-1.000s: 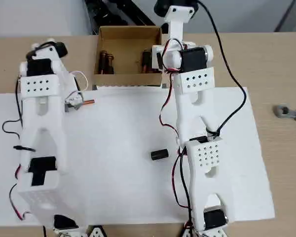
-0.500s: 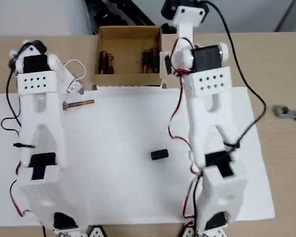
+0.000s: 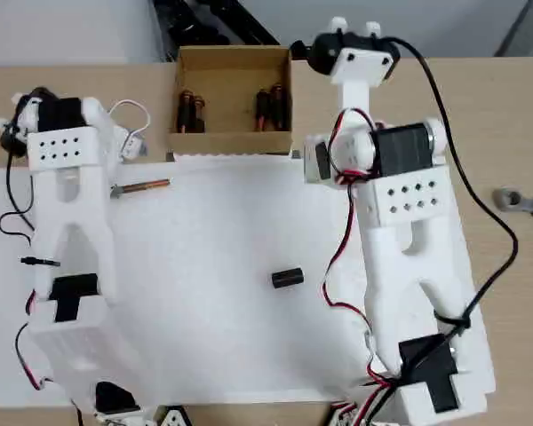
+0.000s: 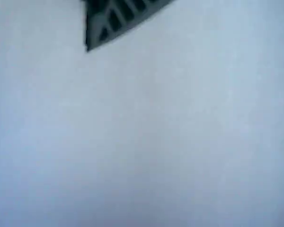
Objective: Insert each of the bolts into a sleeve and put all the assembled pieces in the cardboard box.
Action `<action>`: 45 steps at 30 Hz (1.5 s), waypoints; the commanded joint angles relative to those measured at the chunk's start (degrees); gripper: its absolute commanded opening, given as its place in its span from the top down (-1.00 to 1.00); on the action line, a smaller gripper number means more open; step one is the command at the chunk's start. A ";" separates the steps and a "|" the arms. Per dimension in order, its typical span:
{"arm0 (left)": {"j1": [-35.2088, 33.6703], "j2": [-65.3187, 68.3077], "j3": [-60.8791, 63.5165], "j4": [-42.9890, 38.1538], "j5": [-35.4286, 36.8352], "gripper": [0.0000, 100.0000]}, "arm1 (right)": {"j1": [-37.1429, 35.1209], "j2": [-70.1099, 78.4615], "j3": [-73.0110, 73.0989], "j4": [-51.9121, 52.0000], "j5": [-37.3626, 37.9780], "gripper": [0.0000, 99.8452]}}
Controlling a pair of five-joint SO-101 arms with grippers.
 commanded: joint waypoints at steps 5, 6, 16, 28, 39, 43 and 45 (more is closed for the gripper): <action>-5.45 11.43 -3.91 0.88 1.14 0.53 | 0.40 -4.97 4.31 -0.40 -0.70 0.67; -5.54 13.19 -4.97 0.97 1.14 0.54 | 0.40 -5.14 4.75 -0.40 -0.70 0.67; -3.87 17.85 -14.46 1.23 2.29 0.54 | 0.13 -5.67 6.42 -0.40 -0.70 0.67; -3.60 24.79 -14.81 0.53 5.54 0.53 | 0.04 -5.67 6.42 -0.40 -0.79 0.67; -3.52 30.51 -19.47 1.14 6.15 0.66 | 0.04 -5.58 6.42 -0.40 -0.79 0.67; -3.43 30.59 -19.91 0.70 1.76 0.89 | 0.04 -5.58 6.42 -0.40 -0.79 0.67; -3.60 30.51 -21.05 0.70 0.00 0.97 | 0.04 -5.58 6.42 -0.40 -0.79 0.67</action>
